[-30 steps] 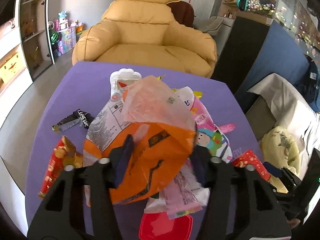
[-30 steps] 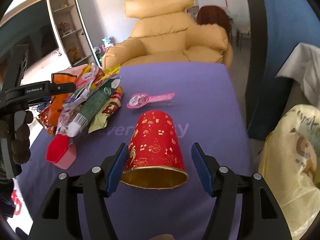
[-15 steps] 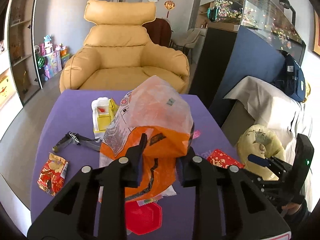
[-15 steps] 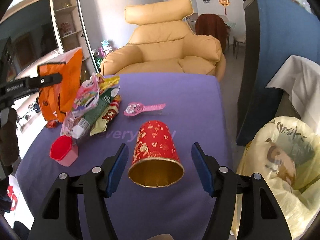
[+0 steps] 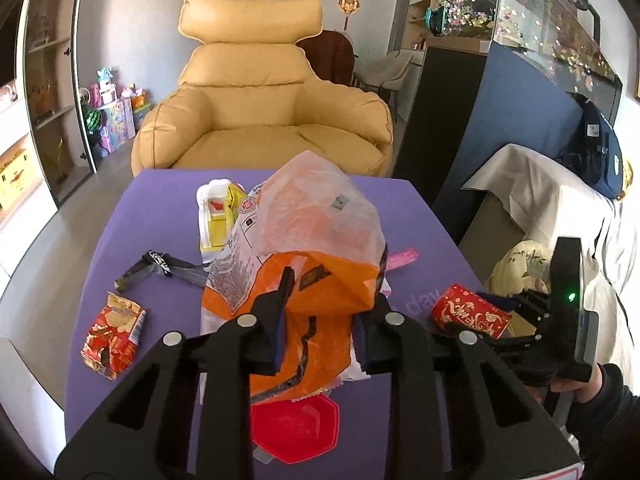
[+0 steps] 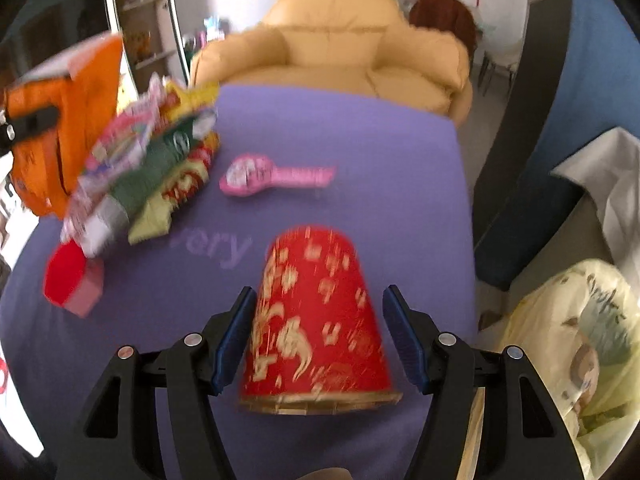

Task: Collect trash
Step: 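Grasp the orange chip bag with the left gripper while the right gripper grasps the red paper cup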

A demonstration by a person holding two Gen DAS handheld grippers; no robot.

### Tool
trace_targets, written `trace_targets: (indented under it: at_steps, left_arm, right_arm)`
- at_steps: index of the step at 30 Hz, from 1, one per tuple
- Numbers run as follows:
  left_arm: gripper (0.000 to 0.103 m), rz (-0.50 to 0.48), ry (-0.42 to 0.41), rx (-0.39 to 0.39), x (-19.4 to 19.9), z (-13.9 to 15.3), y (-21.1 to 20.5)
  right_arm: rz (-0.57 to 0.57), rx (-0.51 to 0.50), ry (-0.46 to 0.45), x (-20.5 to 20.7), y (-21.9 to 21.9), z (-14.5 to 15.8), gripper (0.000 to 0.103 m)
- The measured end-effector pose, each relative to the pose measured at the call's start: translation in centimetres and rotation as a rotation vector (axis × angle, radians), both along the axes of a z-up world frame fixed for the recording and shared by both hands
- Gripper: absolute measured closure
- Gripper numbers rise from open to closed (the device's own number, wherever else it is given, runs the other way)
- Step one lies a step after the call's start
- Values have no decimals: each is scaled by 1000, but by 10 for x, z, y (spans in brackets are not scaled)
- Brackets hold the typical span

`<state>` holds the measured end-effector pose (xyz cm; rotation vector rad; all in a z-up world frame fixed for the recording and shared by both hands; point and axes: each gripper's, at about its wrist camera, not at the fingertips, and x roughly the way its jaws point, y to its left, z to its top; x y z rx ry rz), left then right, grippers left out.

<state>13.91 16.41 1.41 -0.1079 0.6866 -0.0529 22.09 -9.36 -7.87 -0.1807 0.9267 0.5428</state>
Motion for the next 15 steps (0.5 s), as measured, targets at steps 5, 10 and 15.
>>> trace_targets:
  at_steps: [5,10,15]
  left_arm:
    - [79,-10,-13,13,-1,4,-5]
    - [79,-32,-38,33,-4,17,-17]
    - [79,-73,-58,38,-3,30,-39]
  right_arm:
    - [10,48,0,-13,-8,6,51]
    - [3,107,-93,-26,-22,39,53]
    - [-35,134,-160,-30,-46,65,53]
